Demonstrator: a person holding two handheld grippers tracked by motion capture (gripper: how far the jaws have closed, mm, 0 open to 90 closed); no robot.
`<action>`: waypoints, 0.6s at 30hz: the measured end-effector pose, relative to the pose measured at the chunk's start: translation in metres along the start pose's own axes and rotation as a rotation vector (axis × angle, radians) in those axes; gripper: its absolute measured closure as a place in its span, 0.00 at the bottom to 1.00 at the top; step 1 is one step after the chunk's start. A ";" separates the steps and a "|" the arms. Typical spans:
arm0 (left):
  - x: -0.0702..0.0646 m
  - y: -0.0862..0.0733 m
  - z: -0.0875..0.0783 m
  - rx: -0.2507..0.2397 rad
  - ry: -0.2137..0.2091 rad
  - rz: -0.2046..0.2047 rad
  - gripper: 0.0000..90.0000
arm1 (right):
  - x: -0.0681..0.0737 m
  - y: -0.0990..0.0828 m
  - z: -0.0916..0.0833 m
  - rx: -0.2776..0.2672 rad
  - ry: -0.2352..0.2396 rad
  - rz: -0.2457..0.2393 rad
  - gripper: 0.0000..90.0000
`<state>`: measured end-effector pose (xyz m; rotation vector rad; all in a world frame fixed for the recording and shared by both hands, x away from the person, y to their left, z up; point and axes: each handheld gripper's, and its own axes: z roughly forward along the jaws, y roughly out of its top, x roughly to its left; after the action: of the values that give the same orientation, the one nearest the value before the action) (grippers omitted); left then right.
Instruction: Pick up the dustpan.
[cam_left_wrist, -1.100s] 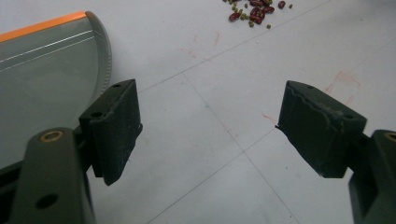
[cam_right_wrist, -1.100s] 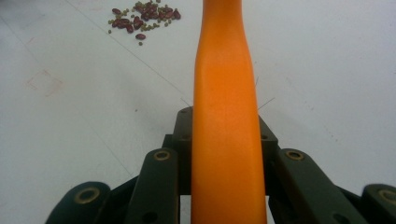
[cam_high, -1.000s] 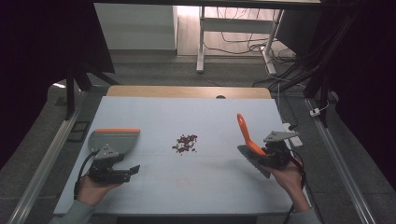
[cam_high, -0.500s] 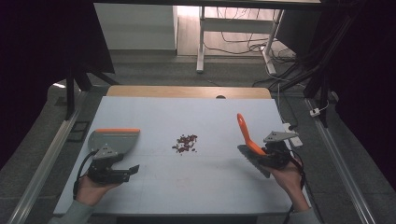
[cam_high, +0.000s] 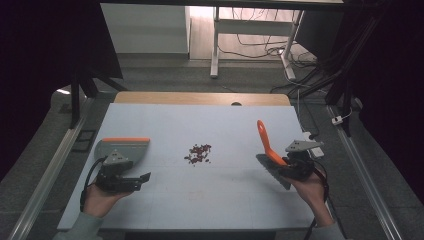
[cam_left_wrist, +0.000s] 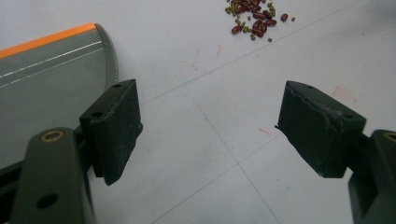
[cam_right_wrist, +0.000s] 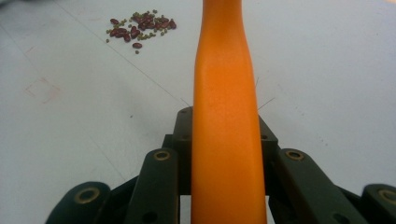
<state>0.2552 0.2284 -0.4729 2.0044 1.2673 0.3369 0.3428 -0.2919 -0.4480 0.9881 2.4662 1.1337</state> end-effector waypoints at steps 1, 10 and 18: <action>0.000 0.001 -0.001 0.005 0.002 -0.003 0.24 | 0.000 0.000 -0.001 -0.002 -0.001 0.001 0.79; 0.010 0.012 -0.012 0.045 0.048 -0.056 0.24 | -0.002 0.003 -0.010 -0.027 -0.032 0.002 0.79; 0.024 0.010 -0.028 0.044 0.093 -0.074 0.23 | -0.004 -0.001 -0.006 -0.014 -0.035 0.012 0.79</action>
<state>0.2579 0.2588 -0.4500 1.9932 1.4143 0.3734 0.3420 -0.2986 -0.4449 1.0107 2.4248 1.1265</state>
